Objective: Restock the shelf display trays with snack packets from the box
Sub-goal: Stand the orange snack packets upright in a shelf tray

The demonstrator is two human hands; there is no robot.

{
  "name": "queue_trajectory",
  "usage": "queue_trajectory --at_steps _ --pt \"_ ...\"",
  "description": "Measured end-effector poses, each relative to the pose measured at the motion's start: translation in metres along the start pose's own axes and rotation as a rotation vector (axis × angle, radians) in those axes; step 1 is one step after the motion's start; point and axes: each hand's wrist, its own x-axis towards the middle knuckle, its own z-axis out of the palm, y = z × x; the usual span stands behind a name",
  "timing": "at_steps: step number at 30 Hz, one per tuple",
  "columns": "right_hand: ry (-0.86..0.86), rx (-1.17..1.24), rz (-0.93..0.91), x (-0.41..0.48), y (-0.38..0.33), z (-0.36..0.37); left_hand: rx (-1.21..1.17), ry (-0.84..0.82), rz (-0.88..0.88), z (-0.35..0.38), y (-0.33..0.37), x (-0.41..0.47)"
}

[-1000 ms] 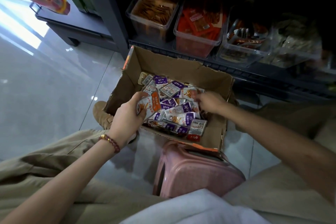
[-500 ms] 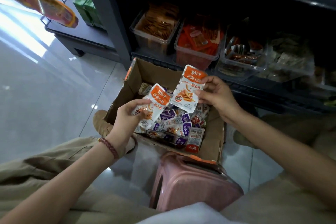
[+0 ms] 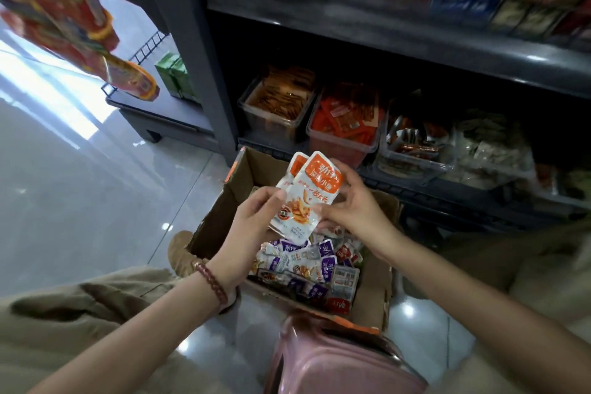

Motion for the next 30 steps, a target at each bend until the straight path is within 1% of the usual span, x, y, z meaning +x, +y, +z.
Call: queue_trajectory --at_steps 4,7,9,12,15,18,21,23,25,27,28,30 --pt "-0.017 -0.034 -0.065 0.001 -0.014 0.005 0.258 0.064 0.23 0.004 0.013 -0.001" --pt "0.05 -0.012 -0.089 0.006 -0.023 0.003 0.355 0.056 0.357 0.005 0.021 0.0" --pt "0.063 0.042 -0.082 0.01 -0.033 -0.002 0.356 0.026 0.376 0.008 0.028 0.001" --pt "0.059 0.027 -0.128 0.014 -0.052 -0.008 0.37 0.03 0.381 0.01 0.039 0.008" --pt "0.101 0.069 -0.164 0.019 -0.072 -0.01 0.355 0.015 0.45 0.013 0.058 0.015" --pt "0.081 0.169 -0.16 0.024 -0.098 -0.013 0.354 0.011 0.542 0.02 0.082 0.023" --pt "0.078 0.24 -0.191 0.029 -0.126 -0.016 0.288 0.033 0.6 0.028 0.103 0.032" --pt "0.129 0.191 -0.265 0.032 -0.141 -0.014 0.219 0.082 0.64 0.035 0.113 0.04" --pt "0.177 0.035 -0.383 0.033 -0.151 -0.011 0.165 0.121 0.699 0.04 0.121 0.046" --pt "0.153 -0.105 -0.501 0.037 -0.16 -0.011 0.166 0.149 0.785 0.044 0.131 0.049" --pt "0.134 -0.131 -0.528 0.039 -0.166 -0.012 0.183 0.151 0.82 0.045 0.137 0.05" --pt "0.084 -0.091 -0.543 0.044 -0.18 -0.017 0.216 0.149 0.856 0.044 0.151 0.055"
